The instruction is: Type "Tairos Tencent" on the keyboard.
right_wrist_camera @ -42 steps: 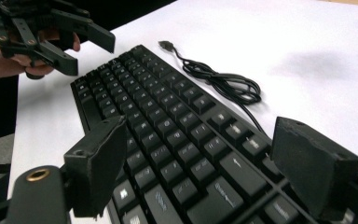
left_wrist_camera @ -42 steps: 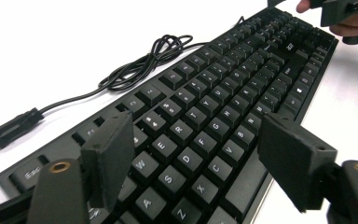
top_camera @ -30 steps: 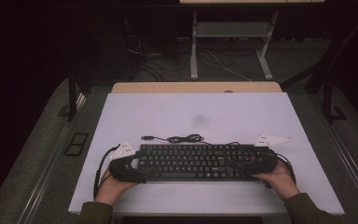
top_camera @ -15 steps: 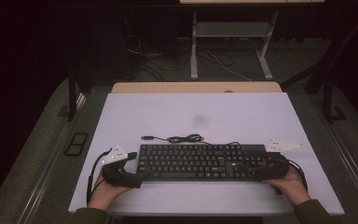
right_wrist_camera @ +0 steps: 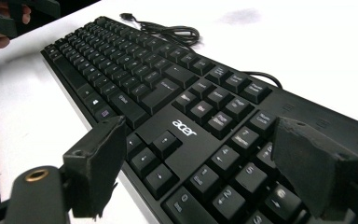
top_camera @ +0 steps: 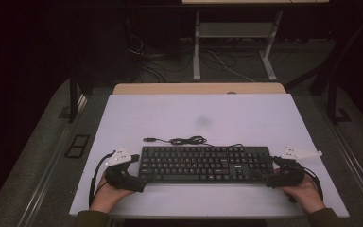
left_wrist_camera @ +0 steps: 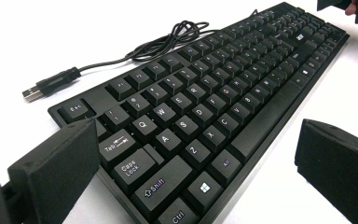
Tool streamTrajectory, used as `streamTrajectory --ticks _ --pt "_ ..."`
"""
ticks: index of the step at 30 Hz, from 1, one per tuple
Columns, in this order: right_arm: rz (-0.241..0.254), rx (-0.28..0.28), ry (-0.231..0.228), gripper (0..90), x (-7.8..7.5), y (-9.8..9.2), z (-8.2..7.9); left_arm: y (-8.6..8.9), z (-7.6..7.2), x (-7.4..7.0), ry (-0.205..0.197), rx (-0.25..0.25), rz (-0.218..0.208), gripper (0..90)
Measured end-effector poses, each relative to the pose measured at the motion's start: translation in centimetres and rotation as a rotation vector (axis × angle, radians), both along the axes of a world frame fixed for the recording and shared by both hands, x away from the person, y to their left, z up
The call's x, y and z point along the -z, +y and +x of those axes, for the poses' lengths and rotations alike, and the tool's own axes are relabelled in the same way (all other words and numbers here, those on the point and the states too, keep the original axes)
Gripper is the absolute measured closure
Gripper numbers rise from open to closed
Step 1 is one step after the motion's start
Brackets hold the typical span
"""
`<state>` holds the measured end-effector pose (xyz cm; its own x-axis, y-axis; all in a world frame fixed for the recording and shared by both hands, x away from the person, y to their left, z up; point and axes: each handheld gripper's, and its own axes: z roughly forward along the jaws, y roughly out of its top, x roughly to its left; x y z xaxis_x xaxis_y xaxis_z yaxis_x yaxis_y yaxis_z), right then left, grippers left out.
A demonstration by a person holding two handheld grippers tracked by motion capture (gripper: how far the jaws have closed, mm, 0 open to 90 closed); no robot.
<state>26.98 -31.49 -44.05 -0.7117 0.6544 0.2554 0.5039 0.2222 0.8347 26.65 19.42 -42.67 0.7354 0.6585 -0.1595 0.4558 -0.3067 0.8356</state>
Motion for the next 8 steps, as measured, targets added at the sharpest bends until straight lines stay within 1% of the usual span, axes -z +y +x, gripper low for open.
streamTrajectory --ticks 4,6,8 --pt "0.002 0.006 -0.004 17.7 -0.07 -0.1 -0.11 -0.06 0.03 -0.01 -0.004 0.003 0.005 0.0" --pt "-0.006 0.002 -0.005 17.7 -0.09 -0.07 -0.15 -0.08 0.07 0.03 -0.003 0.004 0.003 0.0" --pt "-0.005 0.005 -0.011 17.7 -0.09 -0.07 -0.17 -0.15 0.11 0.09 -0.003 0.002 0.0 0.0"
